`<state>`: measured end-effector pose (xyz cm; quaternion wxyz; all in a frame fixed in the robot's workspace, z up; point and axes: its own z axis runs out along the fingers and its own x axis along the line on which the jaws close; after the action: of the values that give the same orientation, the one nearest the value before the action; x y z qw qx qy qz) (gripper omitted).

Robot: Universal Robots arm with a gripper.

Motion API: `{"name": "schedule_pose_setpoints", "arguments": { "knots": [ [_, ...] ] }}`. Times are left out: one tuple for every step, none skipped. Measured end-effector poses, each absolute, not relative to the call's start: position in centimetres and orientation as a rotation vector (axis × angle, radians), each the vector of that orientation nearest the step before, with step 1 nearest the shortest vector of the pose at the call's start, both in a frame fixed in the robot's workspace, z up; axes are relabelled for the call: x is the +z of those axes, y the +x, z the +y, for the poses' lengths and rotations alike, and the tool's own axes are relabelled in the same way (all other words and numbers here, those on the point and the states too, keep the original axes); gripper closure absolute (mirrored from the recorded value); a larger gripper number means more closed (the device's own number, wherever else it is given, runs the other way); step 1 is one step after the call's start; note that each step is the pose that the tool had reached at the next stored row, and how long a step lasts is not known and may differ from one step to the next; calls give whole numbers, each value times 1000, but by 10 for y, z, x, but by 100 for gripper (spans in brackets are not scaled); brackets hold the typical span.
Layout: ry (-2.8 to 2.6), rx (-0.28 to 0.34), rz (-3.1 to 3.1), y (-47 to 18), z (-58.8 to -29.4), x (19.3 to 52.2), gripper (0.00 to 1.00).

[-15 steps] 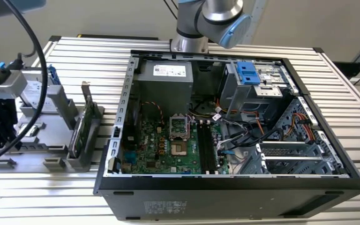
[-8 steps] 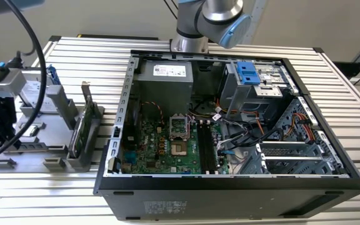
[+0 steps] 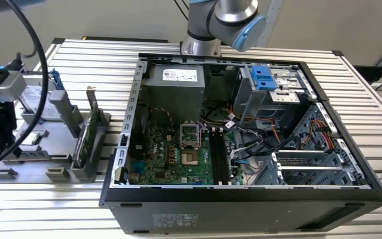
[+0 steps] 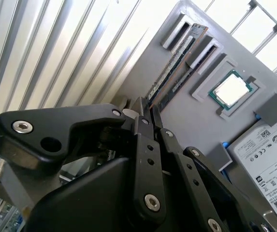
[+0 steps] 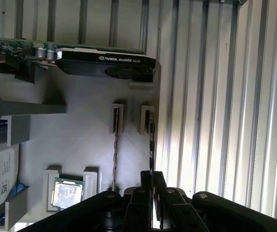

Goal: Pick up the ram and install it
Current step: 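Pick up the ram and move it above insertion slot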

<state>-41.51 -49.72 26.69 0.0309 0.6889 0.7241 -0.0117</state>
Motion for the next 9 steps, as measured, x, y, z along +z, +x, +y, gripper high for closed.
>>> {"name": "schedule_pose_setpoints", "arguments": {
  "knots": [
    [2123, -36, 2231, -415, -497, 267, 100],
    [2123, -36, 2231, -415, -497, 268, 100],
    [2123, -36, 2231, -415, -497, 268, 100],
    [2123, -36, 2231, -415, -497, 268, 100],
    [2123, -36, 2231, -415, -497, 268, 100],
    [2123, -36, 2231, -415, -497, 269, 100],
    [2123, -36, 2231, -415, -497, 269, 100],
    [2123, -36, 2231, -415, -497, 270, 100],
    [2123, -36, 2231, -415, -497, 270, 100]
  ]
}}
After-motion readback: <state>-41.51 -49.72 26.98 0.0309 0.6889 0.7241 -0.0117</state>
